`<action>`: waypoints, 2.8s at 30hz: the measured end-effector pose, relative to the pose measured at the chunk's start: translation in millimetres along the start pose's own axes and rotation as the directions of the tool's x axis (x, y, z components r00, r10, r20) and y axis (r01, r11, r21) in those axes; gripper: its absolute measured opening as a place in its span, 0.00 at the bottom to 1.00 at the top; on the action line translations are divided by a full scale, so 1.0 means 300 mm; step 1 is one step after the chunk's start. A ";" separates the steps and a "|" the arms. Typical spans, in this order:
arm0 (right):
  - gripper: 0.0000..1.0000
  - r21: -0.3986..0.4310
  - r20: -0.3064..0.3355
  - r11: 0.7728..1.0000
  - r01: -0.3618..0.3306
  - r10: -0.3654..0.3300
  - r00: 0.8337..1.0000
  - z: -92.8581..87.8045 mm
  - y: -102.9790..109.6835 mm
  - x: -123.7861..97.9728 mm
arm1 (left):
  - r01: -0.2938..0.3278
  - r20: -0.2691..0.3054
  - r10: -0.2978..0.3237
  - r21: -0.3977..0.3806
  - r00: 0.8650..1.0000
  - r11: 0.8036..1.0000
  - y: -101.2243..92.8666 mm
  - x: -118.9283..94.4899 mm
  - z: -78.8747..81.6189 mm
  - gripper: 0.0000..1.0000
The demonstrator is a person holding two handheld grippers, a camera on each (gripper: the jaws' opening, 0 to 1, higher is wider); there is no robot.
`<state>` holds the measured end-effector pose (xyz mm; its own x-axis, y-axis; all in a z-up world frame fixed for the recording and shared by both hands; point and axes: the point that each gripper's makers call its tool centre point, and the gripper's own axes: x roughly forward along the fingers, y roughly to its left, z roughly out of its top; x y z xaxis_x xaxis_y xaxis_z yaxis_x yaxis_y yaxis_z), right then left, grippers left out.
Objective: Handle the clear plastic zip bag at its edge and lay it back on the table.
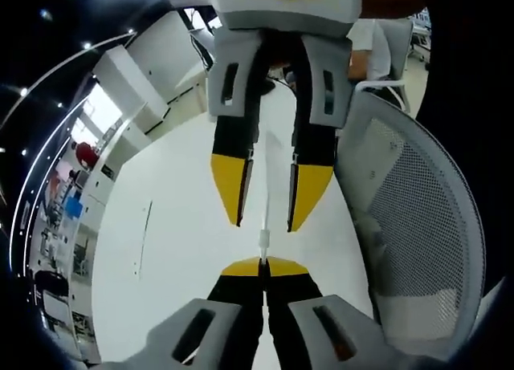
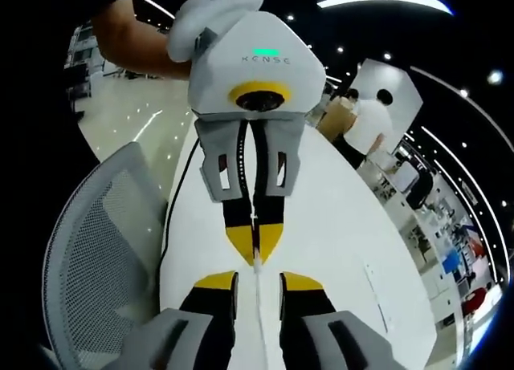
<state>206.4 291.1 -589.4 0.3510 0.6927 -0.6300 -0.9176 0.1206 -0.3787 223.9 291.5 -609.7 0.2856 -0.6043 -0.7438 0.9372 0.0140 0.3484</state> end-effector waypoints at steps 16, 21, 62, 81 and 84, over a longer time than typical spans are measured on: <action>0.03 -0.023 -0.024 0.999 -0.027 0.027 0.999 -0.003 0.009 0.040 | 0.017 -0.016 -0.017 -0.002 1.000 1.000 -0.011 0.006 -0.004 0.00; 0.00 -0.022 -0.034 0.999 -0.026 0.025 0.999 -0.008 0.007 0.047 | 0.016 -0.021 -0.016 -0.009 1.000 1.000 -0.008 0.011 0.004 0.00; 0.00 -0.020 -0.029 1.000 0.001 -0.001 1.000 -0.043 -0.017 0.062 | -0.006 -0.003 0.006 -0.026 1.000 1.000 0.018 0.011 -0.026 0.00; 0.00 0.005 -0.032 1.000 0.013 -0.012 0.999 -0.080 -0.018 0.040 | -0.002 0.019 0.002 -0.024 1.000 1.000 0.020 0.016 -0.023 0.00; 0.00 0.009 -0.031 1.000 0.018 -0.018 0.999 -0.082 -0.022 0.037 | -0.004 0.023 0.005 -0.027 1.000 1.000 0.021 0.015 -0.020 0.00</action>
<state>221.0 280.4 -610.6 0.3729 0.6680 -0.6440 -0.9127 0.1392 -0.3841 232.4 293.7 -614.3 0.2856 -0.6225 -0.7287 0.9410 0.0382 0.3362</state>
